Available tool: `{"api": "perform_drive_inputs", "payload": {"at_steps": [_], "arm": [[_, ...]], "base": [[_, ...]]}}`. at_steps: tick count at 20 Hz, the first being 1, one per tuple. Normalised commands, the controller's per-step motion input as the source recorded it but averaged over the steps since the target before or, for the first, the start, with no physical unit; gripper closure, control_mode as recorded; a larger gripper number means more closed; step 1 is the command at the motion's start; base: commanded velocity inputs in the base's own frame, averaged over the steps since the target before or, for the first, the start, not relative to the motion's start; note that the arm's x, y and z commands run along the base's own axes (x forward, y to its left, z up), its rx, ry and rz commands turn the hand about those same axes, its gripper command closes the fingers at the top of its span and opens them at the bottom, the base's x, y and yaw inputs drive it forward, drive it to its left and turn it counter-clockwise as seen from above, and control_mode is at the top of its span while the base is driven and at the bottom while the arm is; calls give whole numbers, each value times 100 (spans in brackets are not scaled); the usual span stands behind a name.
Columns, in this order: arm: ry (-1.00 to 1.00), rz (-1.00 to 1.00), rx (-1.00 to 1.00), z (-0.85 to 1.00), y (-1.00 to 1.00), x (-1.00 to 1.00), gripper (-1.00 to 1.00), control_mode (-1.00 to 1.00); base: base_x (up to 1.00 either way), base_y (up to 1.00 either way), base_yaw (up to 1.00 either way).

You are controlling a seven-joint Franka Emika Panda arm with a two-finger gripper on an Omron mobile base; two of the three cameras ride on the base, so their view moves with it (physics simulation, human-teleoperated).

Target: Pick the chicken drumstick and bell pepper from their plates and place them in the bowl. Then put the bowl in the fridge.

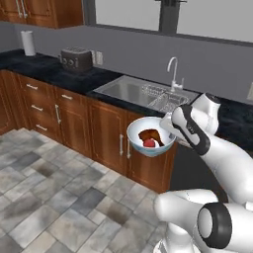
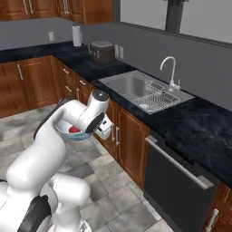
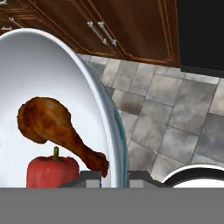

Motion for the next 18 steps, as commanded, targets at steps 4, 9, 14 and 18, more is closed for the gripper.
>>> {"api": "perform_drive_inputs", "payload": {"at_steps": [4, 9, 14, 18], "arm": [[0, 0, 0, 0, 0, 0, 100, 100], [0, 0, 0, 0, 0, 0, 100, 100], [0, 0, 0, 0, 0, 0, 100, 100], [0, 0, 0, 0, 0, 0, 100, 100]], "base": [[85, 24, 20], [92, 29, 10], [87, 29, 12], [82, 27, 18]]}}
